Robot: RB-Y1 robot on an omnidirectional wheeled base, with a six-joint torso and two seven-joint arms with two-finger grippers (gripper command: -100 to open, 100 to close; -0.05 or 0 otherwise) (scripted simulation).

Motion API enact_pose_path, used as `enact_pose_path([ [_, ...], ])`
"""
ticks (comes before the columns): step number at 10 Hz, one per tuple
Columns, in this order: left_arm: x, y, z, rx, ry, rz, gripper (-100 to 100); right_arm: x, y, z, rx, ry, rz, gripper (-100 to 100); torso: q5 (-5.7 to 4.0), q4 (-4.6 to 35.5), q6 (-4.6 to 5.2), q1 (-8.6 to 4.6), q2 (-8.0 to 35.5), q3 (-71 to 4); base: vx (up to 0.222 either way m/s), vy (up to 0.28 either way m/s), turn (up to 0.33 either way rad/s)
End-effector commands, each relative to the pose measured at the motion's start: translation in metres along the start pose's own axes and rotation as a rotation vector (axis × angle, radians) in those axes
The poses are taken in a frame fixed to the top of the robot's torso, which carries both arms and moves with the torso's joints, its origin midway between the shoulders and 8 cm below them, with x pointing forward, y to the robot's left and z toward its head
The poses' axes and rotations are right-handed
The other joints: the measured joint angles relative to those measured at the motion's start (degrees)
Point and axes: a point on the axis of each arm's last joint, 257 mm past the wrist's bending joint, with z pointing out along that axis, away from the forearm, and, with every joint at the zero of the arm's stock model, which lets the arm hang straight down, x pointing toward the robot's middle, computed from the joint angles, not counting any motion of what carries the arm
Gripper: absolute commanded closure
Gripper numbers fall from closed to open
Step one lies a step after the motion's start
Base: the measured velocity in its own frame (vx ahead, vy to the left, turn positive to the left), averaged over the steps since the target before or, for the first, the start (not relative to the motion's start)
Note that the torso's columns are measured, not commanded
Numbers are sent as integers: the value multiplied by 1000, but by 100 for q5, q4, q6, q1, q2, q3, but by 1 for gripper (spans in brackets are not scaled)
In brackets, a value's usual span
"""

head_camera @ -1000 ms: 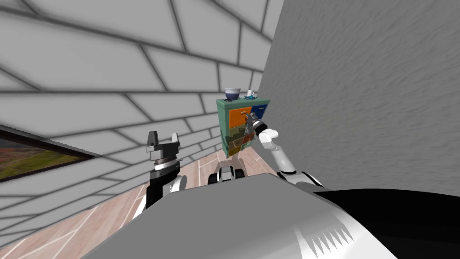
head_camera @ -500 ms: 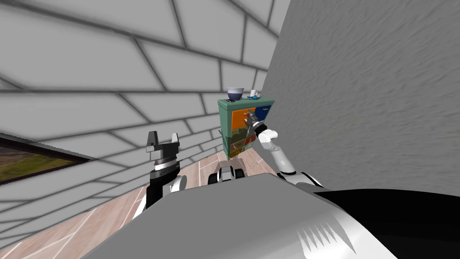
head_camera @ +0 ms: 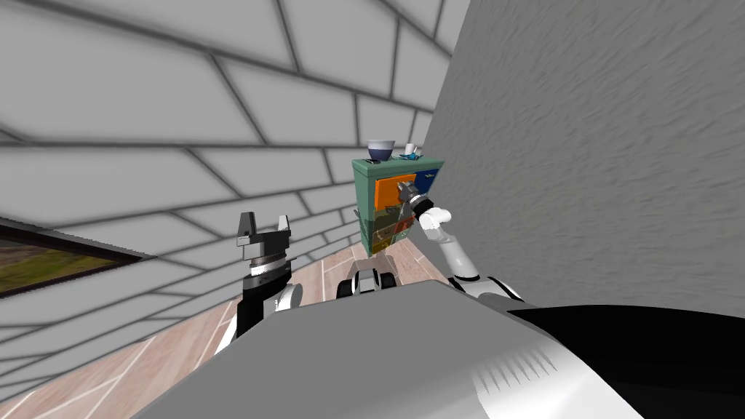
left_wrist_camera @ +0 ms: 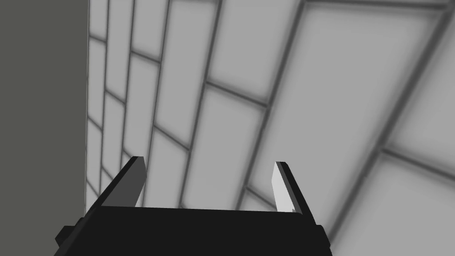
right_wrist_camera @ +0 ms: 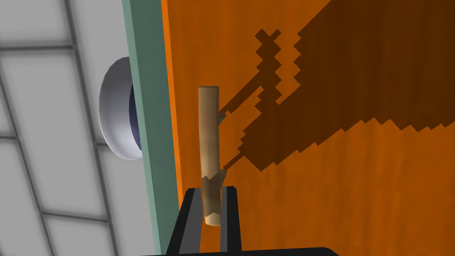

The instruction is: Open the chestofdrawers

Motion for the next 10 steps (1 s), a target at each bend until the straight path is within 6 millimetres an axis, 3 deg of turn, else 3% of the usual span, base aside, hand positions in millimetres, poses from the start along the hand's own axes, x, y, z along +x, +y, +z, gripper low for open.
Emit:
enact_pose_path([
  [1,0,0,0,0,0,0,0,-3,-2,-1,-3,-9,0,100,4,3,1,2,-12,-10,-205,-86,-33],
  [5,0,0,0,0,0,0,0,-9,3,-3,-14,-20,6,100,5,-8,-1,8,-35,-25,-147,-58,-29],
  [6,0,0,0,0,0,0,0,-6,-7,1,-16,-24,7,-100,1,-5,3,-3,-29,-20,-88,-31,-26],
  [10,0,0,0,0,0,0,0,-2,-33,8,-16,-33,7,-100,13,-17,-12,30,-75,-51,21,39,-20],
])
